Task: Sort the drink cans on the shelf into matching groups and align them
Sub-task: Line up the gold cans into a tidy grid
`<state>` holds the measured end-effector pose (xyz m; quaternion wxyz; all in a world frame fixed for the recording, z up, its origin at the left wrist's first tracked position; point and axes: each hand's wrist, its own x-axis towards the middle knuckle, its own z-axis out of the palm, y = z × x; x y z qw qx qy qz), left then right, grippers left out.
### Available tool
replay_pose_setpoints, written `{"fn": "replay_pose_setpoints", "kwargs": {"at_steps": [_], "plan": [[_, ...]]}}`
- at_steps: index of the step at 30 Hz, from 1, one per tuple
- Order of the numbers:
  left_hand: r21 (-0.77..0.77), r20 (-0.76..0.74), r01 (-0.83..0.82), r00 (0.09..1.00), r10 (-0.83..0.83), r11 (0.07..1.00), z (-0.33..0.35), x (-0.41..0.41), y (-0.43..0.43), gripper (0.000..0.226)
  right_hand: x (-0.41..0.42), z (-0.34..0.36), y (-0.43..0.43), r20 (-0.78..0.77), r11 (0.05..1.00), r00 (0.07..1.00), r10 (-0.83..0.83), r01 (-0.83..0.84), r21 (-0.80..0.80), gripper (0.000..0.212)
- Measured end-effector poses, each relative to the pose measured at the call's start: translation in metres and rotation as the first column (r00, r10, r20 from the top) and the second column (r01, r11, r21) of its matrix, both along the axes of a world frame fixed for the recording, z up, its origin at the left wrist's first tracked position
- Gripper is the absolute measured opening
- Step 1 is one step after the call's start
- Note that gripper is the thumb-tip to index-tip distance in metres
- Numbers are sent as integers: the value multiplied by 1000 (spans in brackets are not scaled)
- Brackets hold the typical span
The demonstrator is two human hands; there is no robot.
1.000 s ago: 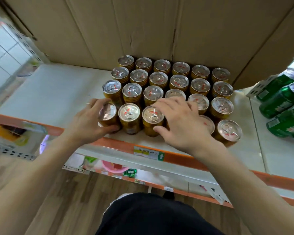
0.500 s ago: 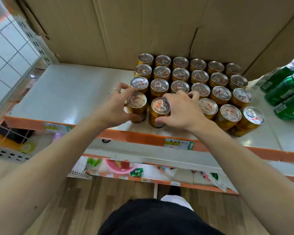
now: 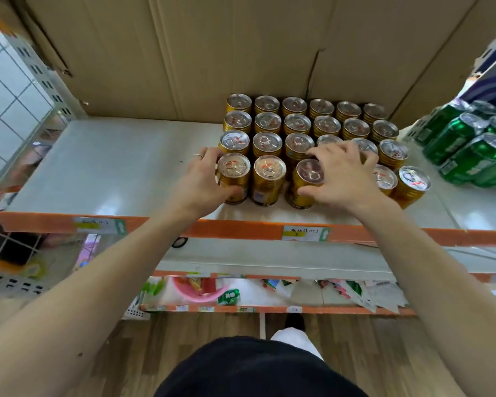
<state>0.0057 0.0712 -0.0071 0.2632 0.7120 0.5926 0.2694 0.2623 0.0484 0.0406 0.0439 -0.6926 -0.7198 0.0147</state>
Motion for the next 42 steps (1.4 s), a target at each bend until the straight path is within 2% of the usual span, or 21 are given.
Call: {"fn": "replay_pose_setpoints", "kwargs": {"at_steps": [2,5,8,10,14,18,20,25,30,33,36,39,42], "plan": [[75,-89,-5,996,11,997,0,6,-4,80,11,2,-1,1,997,1000,-16,16,-73,73],[303,-293,81,956,12,950,3,23,-9,90,9,-3,1,23,995,1000,21,-18,-102,72],[251,-410,192,909,-75,949,5,41,-7,83,4,-7,3,63,999,997,33,-31,-34,69],[209,-415,191,906,-89,959,4,48,-4,78,1,-9,4,83,999,996,39,-38,-11,70],[227,-379,140,924,-45,964,1,53,-5,73,-1,-8,11,71,1000,997,-11,13,-27,74],[244,-399,155,916,-46,957,0,50,-4,74,12,-5,7,-18,998,1000,10,-11,-61,83],[257,-411,164,911,-45,952,-1,49,-4,76,33,-1,-3,-59,998,998,-36,33,-55,85],[332,-521,228,853,-23,915,2,73,-7,79,63,-4,-8,-28,995,995,-92,91,-41,70],[240,-580,154,814,14,958,6,94,1,80,65,-17,-4,-140,993,983,-114,115,0,59],[257,-606,152,795,37,954,3,94,1,73,70,-26,-7,-242,996,968,-64,77,42,51],[263,-607,157,794,37,952,2,94,2,71,72,-28,-7,-269,997,962,-33,50,56,46],[267,-601,157,798,37,951,3,93,0,76,79,-25,-13,-271,998,961,-43,52,29,57],[318,-557,174,830,36,932,5,104,-9,83,104,-14,-27,-296,987,951,-89,123,99,70]]}}
